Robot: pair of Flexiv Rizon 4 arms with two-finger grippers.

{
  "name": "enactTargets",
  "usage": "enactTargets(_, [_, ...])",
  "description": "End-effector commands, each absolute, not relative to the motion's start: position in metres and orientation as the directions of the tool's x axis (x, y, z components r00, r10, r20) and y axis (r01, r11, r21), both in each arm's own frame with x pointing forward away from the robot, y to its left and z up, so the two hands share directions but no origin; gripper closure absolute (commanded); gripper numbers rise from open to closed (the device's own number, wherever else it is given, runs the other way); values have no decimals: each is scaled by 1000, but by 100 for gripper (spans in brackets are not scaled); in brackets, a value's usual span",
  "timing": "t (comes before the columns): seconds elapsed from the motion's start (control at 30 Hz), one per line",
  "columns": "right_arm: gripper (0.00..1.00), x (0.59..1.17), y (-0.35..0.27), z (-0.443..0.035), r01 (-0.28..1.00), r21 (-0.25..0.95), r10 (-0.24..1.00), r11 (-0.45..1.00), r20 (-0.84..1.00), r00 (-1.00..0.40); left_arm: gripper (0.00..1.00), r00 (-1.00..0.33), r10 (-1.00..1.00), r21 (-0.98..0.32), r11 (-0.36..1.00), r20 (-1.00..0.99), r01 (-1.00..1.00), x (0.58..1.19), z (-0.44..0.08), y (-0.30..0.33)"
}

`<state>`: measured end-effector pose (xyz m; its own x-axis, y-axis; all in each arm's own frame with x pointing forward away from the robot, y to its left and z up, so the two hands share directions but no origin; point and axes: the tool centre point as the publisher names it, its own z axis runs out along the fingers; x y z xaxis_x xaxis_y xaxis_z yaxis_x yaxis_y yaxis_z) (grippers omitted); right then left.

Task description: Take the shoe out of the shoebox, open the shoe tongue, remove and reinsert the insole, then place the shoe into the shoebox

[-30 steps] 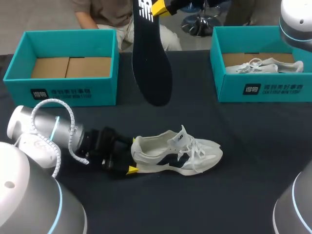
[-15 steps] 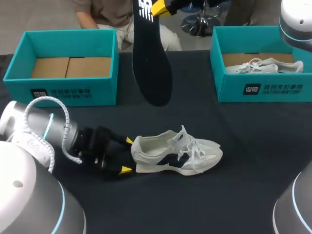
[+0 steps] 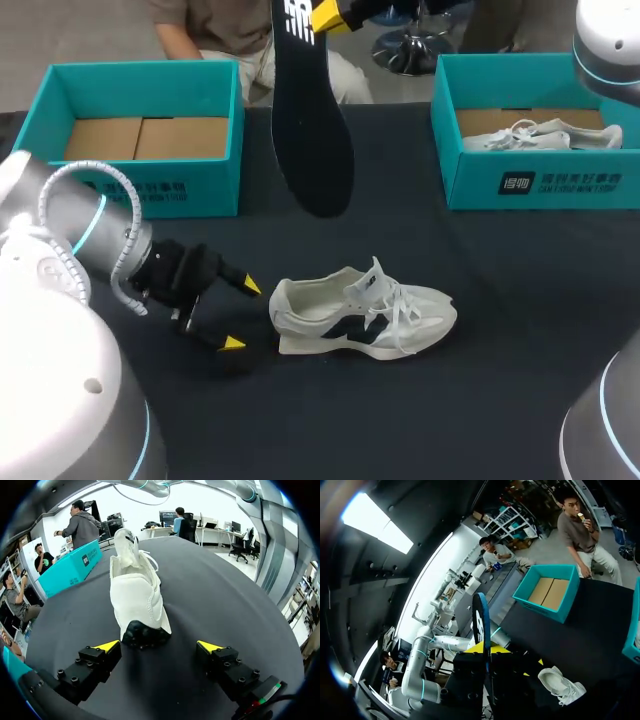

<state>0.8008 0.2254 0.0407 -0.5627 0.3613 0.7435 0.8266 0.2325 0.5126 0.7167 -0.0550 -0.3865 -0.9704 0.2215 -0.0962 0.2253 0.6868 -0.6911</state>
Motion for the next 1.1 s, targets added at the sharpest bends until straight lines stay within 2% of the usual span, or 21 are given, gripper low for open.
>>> enactTargets(0.03, [100,801,227,41,828,511,365,233,743,-561,0,-963,261,-521,815,-64,255,719,-355,-48])
enactTargets(0.5, [100,801,227,41,828,511,365,233,743,-561,0,-957,288,-342,898,-23,278,721,-338,-54])
enactTargets(1.1, [100,801,227,41,828,511,365,233,743,-561,0,-964,265,-292,921,-13,257,716,-333,-57])
